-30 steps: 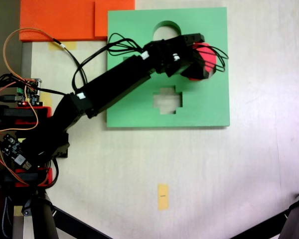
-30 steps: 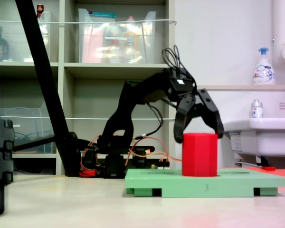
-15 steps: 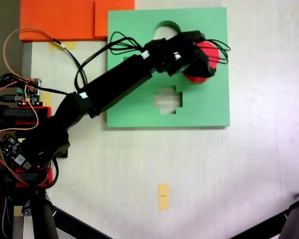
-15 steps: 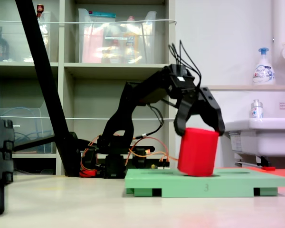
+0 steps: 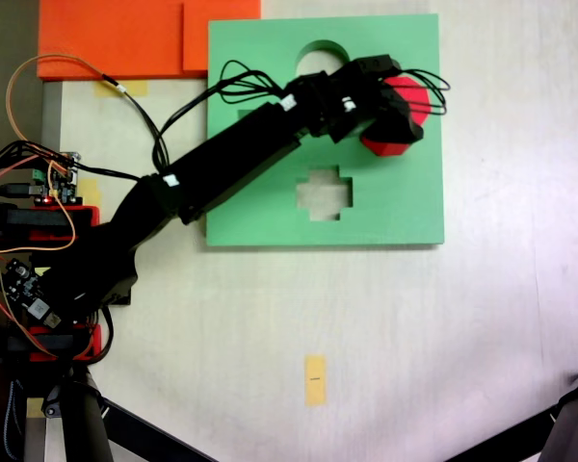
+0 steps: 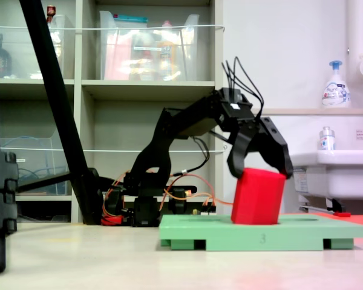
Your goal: Put the octagonal pillar block into the corresponding hole
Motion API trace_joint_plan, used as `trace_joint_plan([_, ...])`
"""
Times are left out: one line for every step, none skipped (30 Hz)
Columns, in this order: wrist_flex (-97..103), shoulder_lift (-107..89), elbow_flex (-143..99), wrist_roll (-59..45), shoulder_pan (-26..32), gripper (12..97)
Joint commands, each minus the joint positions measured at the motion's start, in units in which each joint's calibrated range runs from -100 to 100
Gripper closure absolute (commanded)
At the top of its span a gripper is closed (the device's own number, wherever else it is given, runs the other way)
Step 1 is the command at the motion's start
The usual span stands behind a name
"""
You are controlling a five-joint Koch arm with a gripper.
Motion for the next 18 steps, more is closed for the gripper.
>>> trace_joint_plan([6.80, -1.11, 4.83, -0.54, 0.24, 64.2])
trace_joint_plan([6.99, -0.97, 4.93, -0.54, 0.39, 64.1])
trace_joint_plan([7.18, -0.70, 5.02, -0.54, 0.49, 64.1])
trace_joint_plan([7.28, -0.28, 5.02, -0.54, 0.54, 64.1])
trace_joint_plan([7.28, -0.14, 5.02, -0.54, 0.63, 64.0])
trace_joint_plan([7.28, 0.00, 5.02, -0.49, 0.73, 64.1])
trace_joint_plan([7.28, 0.28, 5.02, -0.39, 0.78, 64.1])
trace_joint_plan([7.18, 0.98, 5.02, -0.39, 0.83, 64.0])
trace_joint_plan([6.99, 1.26, 5.02, -0.34, 0.88, 63.8])
trace_joint_plan([6.80, 1.82, 5.02, -0.34, 0.93, 63.7])
trace_joint_plan([6.51, 2.24, 5.02, -0.24, 1.03, 63.2])
trace_joint_plan([6.12, 2.52, 5.02, -0.10, 1.07, 63.0])
trace_joint_plan([5.93, 2.94, 4.93, -0.05, 1.12, 62.8])
trace_joint_plan([5.45, 3.49, 5.02, 0.10, 1.22, 62.6])
trace_joint_plan([5.06, 3.77, 4.93, 0.15, 1.27, 62.6])
trace_joint_plan([4.68, 3.91, 4.93, 0.15, 1.32, 61.9])
trace_joint_plan([4.48, 3.91, 4.93, 0.15, 1.32, 61.3])
trace_joint_plan([4.10, 3.77, 5.02, 0.15, 1.32, 60.3])
